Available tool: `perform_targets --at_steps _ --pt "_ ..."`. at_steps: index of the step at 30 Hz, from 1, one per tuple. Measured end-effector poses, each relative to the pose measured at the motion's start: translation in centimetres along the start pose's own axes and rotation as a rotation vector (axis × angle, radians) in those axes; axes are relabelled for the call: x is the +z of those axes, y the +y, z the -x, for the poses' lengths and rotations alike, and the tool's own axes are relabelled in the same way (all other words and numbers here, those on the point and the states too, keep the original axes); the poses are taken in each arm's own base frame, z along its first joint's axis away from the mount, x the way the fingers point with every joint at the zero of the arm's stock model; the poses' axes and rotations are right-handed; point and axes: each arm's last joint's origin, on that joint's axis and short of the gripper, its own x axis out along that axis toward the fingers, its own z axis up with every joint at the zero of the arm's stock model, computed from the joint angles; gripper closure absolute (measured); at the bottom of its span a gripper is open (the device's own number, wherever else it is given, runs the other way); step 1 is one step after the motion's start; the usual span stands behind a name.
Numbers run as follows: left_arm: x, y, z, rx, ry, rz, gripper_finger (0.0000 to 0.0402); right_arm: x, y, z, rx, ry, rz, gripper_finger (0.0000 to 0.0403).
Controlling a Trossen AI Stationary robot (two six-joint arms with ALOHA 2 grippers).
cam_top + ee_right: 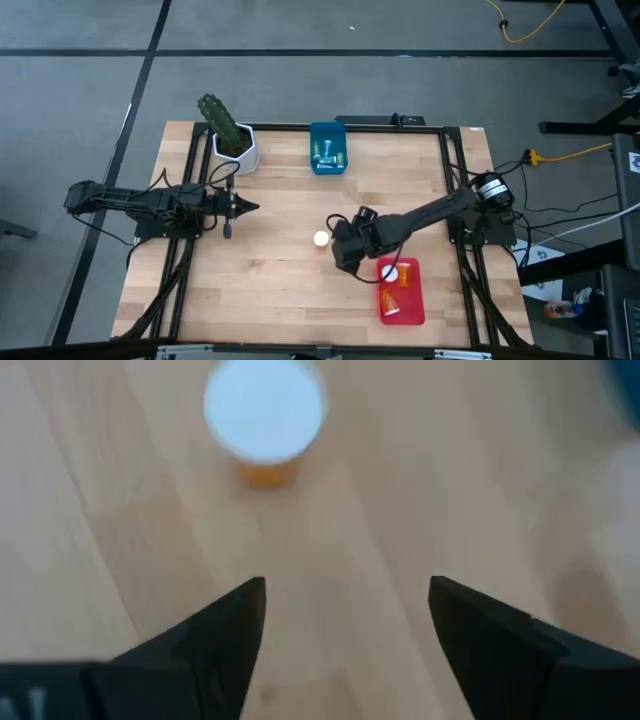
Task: Pick and place medicine bottles into bin by pill shape (circle, oval)
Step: Put the large orange pill bottle into the red bin
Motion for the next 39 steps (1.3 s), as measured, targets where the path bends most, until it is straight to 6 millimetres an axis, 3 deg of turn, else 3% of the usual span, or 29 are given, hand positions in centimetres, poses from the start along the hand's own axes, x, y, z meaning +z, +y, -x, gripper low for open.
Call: perform_targets --at_steps 3,8,17,32,39 --pt "0.0 0.0 0.0 0.0 0.0 0.0 0.0401 -0.6 -0.2 -1.9 0.048 0.023 0.075 0.0121" --pt "0.0 0.0 0.0 0.0 0.0 0.0 0.0401 -1.2 0.1 -4.3 0.159 -0.1 0.157 0.0127" --pt "0.0 0.0 0.0 0.0 0.0 0.0 0.0401 -2.4 -1.1 -7.3 0.169 -0.277 0.119 0.0131" --pt "0.0 0.0 0.0 0.0 0.0 0.0 0.0401 -1.2 -1.4 -7.7 0.232 -0.442 0.173 0.0131" --pt "0.0 0.0 0.0 0.0 0.0 0.0 0.0401 -0.9 -1.6 -8.8 0.242 -0.452 0.177 0.0131"
